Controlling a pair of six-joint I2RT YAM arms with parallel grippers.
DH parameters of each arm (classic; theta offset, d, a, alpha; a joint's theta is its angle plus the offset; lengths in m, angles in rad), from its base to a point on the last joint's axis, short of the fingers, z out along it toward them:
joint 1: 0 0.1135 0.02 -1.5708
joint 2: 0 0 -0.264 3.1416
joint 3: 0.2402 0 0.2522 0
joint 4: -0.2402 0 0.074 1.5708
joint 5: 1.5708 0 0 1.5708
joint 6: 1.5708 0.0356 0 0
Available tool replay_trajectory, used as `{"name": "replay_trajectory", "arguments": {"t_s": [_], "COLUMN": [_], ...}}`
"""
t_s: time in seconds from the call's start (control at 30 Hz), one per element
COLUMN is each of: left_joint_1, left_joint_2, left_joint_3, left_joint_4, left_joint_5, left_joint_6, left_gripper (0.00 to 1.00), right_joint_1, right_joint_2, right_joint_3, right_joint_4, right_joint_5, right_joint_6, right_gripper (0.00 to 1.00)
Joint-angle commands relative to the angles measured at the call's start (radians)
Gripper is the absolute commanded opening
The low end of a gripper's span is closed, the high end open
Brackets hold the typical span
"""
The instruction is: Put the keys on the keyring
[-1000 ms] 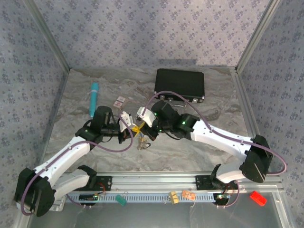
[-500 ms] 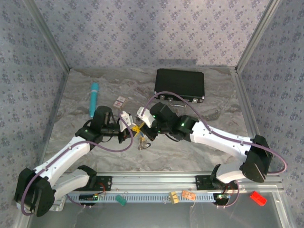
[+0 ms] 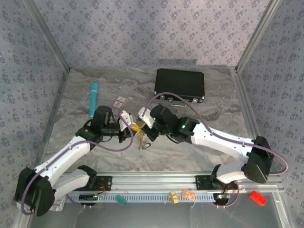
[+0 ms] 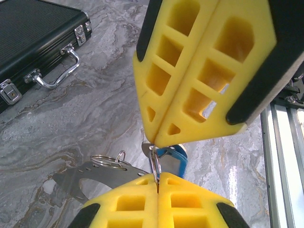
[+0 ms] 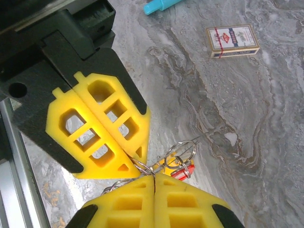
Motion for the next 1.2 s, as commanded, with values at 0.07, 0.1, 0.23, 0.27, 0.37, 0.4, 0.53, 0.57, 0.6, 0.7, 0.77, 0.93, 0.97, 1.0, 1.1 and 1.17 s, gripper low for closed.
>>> {"name": "replay_trajectory", "arguments": {"t_s": [0.07, 0.1, 0.23, 0.27, 0.37, 0.4, 0.53, 0.57, 0.6, 0.7, 0.77, 0.93, 0.97, 1.0, 1.1, 1.17], "left_joint_1": [-0.015, -0.019, -0.039, -0.042, -0.047, -0.049, -0.050, -0.050, -0.053, -0.053, -0.055, -0.064, -0.069, -0.076, -0.093, -0.096], "left_joint_2": [-0.012, -0.015, -0.036, -0.043, -0.060, -0.065, -0.079, -0.083, -0.088, -0.101, -0.107, -0.126, -0.122, -0.118, -0.114, -0.112], "left_joint_3": [0.020, 0.019, 0.004, -0.002, -0.014, -0.020, -0.039, -0.044, -0.051, -0.078, -0.091, -0.154, -0.155, -0.155, -0.159, -0.159], "left_joint_4": [0.029, 0.029, 0.036, 0.043, 0.056, 0.058, 0.075, 0.080, 0.091, 0.134, 0.151, 0.225, 0.223, 0.223, 0.234, 0.232], "left_joint_5": [0.031, 0.025, 0.000, -0.005, -0.025, -0.029, -0.034, -0.035, -0.036, -0.041, -0.027, 0.013, 0.013, 0.015, 0.015, 0.013], "left_joint_6": [0.027, 0.034, 0.057, 0.058, 0.066, 0.070, 0.090, 0.094, 0.099, 0.106, 0.125, 0.205, 0.208, 0.212, 0.223, 0.225], "left_gripper": [0.00, 0.00, 0.00, 0.00, 0.00, 0.00, 0.00, 0.00, 0.00, 0.00, 0.00, 0.00, 0.00, 0.00, 0.00, 0.00], "right_joint_1": [-0.003, -0.003, -0.008, -0.010, -0.022, -0.028, -0.088, -0.114, -0.140, -0.159, -0.150, -0.135, -0.137, -0.138, -0.137, -0.132], "right_joint_2": [-0.022, -0.020, -0.010, -0.009, -0.011, -0.017, -0.073, -0.095, -0.114, -0.156, -0.176, -0.203, -0.197, -0.187, -0.154, -0.140], "right_joint_3": [-0.016, -0.018, -0.017, -0.016, -0.015, -0.016, -0.056, -0.074, -0.092, -0.140, -0.188, -0.266, -0.261, -0.254, -0.239, -0.236], "right_joint_4": [0.013, 0.012, 0.002, -0.001, -0.013, -0.018, -0.005, 0.008, 0.021, 0.058, 0.112, 0.240, 0.238, 0.235, 0.229, 0.231], "right_joint_5": [0.047, 0.045, 0.037, 0.034, 0.020, 0.013, -0.093, -0.144, -0.194, -0.260, -0.289, -0.363, -0.378, -0.391, -0.419, -0.439], "right_joint_6": [0.036, 0.038, 0.054, 0.060, 0.078, 0.085, 0.117, 0.118, 0.110, -0.009, -0.131, -0.395, -0.420, -0.433, -0.447, -0.447], "right_gripper": [0.00, 0.00, 0.00, 0.00, 0.12, 0.22, 0.42, 0.45, 0.47, 0.47, 0.47, 0.46, 0.45, 0.44, 0.41, 0.39]}}
